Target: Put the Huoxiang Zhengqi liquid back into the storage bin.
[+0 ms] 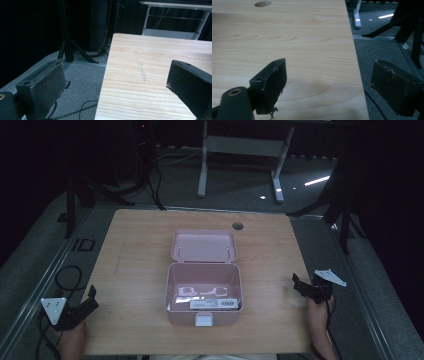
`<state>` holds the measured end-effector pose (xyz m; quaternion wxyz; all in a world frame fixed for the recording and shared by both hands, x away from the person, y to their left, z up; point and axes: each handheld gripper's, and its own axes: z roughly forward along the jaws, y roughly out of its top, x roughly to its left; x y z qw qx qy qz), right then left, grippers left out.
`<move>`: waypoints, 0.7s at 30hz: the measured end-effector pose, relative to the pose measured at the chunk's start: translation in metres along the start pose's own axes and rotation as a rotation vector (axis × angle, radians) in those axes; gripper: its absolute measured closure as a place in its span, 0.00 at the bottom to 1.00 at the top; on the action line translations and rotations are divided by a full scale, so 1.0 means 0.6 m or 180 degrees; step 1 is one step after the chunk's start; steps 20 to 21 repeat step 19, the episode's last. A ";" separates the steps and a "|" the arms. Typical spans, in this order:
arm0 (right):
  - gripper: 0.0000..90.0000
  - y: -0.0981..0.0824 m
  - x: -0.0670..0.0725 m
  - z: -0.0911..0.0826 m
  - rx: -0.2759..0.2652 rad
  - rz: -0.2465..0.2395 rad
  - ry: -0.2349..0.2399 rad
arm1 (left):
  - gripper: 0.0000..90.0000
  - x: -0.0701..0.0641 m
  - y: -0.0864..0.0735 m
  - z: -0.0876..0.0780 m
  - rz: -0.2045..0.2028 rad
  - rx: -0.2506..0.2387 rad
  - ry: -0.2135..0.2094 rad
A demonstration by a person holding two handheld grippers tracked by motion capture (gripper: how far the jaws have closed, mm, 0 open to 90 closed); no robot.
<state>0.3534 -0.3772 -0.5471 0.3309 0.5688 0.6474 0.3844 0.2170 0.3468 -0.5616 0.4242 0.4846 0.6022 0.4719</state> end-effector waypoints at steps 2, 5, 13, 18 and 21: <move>0.15 0.000 0.002 0.001 -0.0007 -0.0003 -0.0012 | 0.02 0.000 0.000 0.000 -0.0001 0.0005 0.0004; 0.15 -0.001 0.002 0.002 -0.0013 -0.0027 -0.0015 | 0.02 0.000 0.000 0.000 -0.0001 -0.0003 0.0001; 0.15 0.000 -0.001 0.003 -0.0007 -0.0004 0.0008 | 0.02 0.001 0.000 0.000 -0.0013 -0.0012 -0.0005; 0.15 -0.001 0.000 0.004 0.0002 -0.0015 -0.0004 | 0.02 0.001 0.000 0.000 -0.0016 -0.0011 -0.0001; 0.15 -0.002 0.000 0.005 0.0012 -0.0020 -0.0008 | 0.02 0.001 0.000 0.000 -0.0015 -0.0006 -0.0001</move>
